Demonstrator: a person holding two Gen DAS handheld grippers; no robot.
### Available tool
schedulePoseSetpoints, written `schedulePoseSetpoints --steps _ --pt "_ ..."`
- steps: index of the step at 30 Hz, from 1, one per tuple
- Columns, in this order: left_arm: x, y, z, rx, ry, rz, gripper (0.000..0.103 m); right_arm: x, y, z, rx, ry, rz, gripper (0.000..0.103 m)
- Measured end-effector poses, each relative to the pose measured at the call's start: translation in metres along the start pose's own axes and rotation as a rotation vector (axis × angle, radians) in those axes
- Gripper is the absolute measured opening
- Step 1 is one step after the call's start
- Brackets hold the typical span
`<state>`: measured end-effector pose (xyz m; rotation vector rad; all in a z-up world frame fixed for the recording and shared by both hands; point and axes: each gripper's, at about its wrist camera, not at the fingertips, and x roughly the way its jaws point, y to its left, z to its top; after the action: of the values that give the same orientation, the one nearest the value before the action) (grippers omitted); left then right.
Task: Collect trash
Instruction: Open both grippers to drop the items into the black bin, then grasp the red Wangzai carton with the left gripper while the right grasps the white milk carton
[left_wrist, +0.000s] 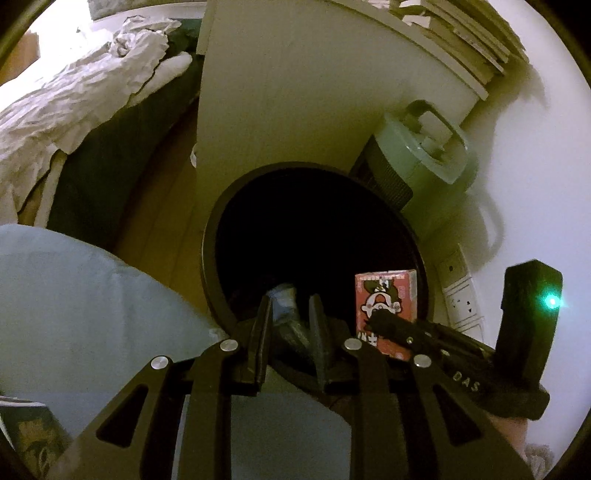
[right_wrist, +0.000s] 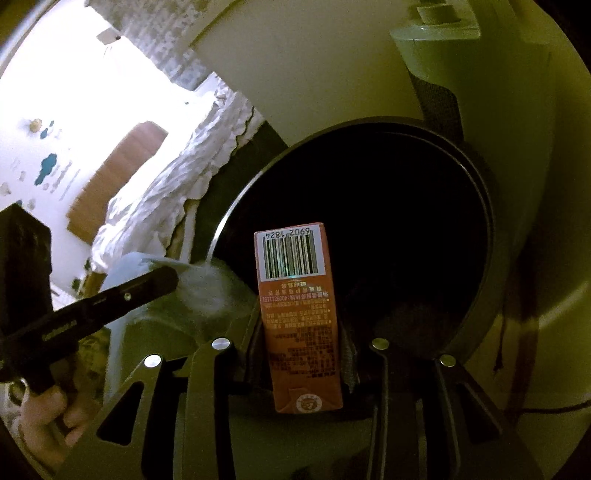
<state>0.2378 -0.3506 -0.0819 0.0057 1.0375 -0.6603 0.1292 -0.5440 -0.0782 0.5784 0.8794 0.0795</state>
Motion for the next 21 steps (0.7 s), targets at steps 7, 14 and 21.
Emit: schedulePoseSetpoints --steps 7,14,21 --pt "-0.033 -0.003 -0.011 0.005 -0.039 -0.023 0.023 -0.003 0.004 0.0 0.001 -0.033 0.018 0.05" --pt "-0.104 0.01 -0.032 -0.031 -0.126 -0.054 0.044 -0.003 0.014 -0.005 -0.023 -0.058 0.01 0.056" --pt "-0.21 0.082 -0.075 -0.028 -0.277 0.066 0.074 -0.026 0.061 -0.023 -0.171 -0.131 0.058 0.064"
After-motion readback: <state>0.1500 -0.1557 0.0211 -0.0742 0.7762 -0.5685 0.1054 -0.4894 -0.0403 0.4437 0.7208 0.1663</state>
